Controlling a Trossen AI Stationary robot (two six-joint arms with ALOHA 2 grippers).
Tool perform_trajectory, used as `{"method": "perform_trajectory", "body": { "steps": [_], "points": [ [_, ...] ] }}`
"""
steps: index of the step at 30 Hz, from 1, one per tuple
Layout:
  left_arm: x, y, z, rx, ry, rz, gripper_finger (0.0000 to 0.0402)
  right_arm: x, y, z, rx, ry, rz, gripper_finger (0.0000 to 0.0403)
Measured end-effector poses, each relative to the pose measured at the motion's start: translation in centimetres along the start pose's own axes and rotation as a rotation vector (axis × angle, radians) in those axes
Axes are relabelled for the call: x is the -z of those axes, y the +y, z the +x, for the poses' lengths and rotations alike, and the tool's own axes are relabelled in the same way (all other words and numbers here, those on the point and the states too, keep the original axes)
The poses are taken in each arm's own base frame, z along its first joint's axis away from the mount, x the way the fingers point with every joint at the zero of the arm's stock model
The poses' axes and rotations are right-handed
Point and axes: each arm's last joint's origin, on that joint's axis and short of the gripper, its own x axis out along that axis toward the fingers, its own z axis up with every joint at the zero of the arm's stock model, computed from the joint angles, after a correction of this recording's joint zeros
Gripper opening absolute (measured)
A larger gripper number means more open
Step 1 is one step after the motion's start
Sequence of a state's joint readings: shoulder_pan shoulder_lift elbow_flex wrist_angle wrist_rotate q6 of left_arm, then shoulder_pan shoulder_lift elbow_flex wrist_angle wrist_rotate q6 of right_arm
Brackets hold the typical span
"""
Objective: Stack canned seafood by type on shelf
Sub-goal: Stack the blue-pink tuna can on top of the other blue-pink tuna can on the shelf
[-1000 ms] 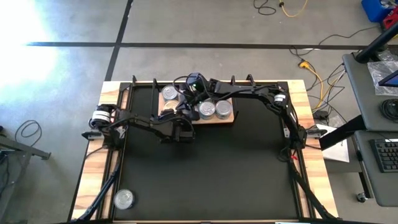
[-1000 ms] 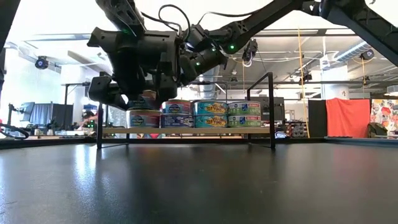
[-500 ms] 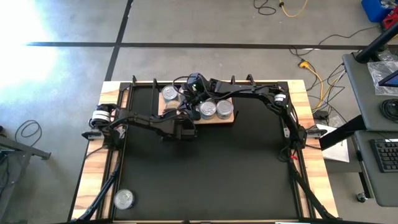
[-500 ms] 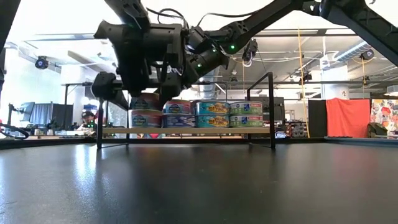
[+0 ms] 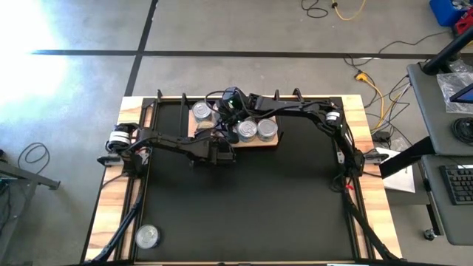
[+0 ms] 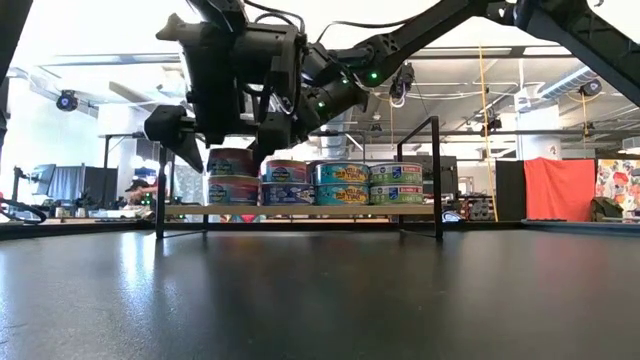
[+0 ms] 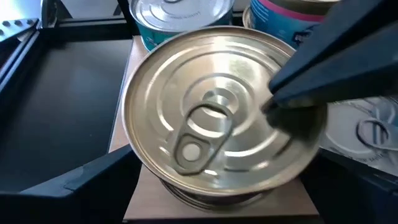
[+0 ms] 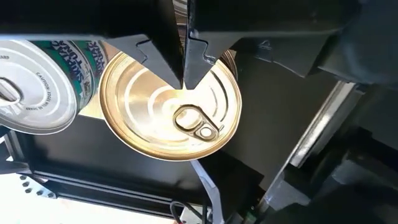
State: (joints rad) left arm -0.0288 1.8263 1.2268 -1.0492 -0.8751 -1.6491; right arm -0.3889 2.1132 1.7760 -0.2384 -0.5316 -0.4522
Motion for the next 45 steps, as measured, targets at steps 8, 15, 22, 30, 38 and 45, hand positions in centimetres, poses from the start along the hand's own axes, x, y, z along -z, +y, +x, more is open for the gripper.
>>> {"method": "perform_trajectory", "body": {
  "steps": [8, 15, 22, 30, 38, 45],
  "points": [
    [-0.3, -0.2, -0.4, 0.004, 0.022, 0.028, 0.0396, 0.0, 0.0, 0.0, 0.001, 0.000, 0.019, 0.0009],
    [-0.1, 0.1, -0.6, -0.006, 0.075, 0.035, 0.0396, 0.1, 0.0, 0.0, 0.009, 0.002, 0.020, 0.0009],
    [-0.6, 0.7, -1.5, -0.017, 0.104, 0.078, 0.0396, 0.1, -0.1, -0.1, 0.011, 0.002, 0.018, 0.0009],
    [-2.2, 0.3, -4.1, 0.031, 0.110, 0.200, 0.0396, 0.1, -0.1, -0.1, 0.011, 0.003, 0.035, 0.0009],
    [-2.9, 1.1, -10.4, 0.103, 0.129, 0.372, 0.0396, 0.1, -0.1, -0.1, 0.020, 0.004, 0.033, 0.0009],
    [-1.7, 2.6, -14.3, 0.203, 0.162, 0.427, 0.0396, -1.9, -0.6, -0.7, 0.061, -0.031, 0.046, 0.0009]
  ]
}}
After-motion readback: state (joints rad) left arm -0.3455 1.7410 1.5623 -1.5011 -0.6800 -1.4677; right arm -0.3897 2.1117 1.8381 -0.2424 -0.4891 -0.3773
